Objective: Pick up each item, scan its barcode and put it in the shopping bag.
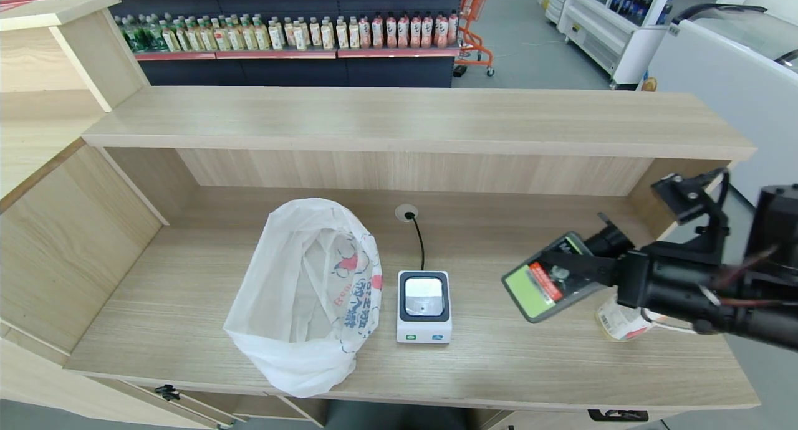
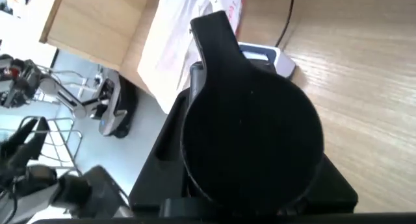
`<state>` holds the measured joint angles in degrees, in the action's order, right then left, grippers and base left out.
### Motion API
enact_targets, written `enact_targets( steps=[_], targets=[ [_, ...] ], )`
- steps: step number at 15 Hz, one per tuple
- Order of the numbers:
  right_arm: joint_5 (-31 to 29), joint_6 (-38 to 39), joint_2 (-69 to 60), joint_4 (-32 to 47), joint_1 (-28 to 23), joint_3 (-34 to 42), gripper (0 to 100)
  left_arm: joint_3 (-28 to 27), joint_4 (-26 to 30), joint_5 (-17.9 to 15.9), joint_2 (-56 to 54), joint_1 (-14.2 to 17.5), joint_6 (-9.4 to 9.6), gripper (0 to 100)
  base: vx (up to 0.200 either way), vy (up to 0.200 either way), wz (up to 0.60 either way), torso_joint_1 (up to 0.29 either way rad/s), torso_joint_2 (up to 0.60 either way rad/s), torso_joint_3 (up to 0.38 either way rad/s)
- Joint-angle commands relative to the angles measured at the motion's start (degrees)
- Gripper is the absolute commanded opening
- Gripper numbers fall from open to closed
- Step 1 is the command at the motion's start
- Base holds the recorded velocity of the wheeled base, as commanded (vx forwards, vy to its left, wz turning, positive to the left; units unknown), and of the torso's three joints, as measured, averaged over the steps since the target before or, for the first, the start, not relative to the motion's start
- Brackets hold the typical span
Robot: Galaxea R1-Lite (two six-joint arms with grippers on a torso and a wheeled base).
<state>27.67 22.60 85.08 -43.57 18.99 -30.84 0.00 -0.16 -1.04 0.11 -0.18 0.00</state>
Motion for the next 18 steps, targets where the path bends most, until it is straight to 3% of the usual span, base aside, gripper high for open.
enact_targets(
  steps=[1,7,18],
  targets=[
    [-5.08,3.5,14.77,-5.56,8.17,-6.69,0,0.0,-0.02,-0.02,-0.02,0.01,0.0,100,0.0,0.0,0.0,0.0,0.0,0.0],
    [-9.66,3.59,24.79,-5.56,13.26,-14.69,0,0.0,-0.02,-0.02,-0.02,0.01,0.0,100,0.0,0.0,0.0,0.0,0.0,0.0],
    [-8.78,3.33,28.3,-5.65,12.47,-16.44,0,0.0,-0.02,0.07,-0.02,0.01,0.0,100,0.0,0.0,0.0,0.0,0.0,0.0]
  ],
)
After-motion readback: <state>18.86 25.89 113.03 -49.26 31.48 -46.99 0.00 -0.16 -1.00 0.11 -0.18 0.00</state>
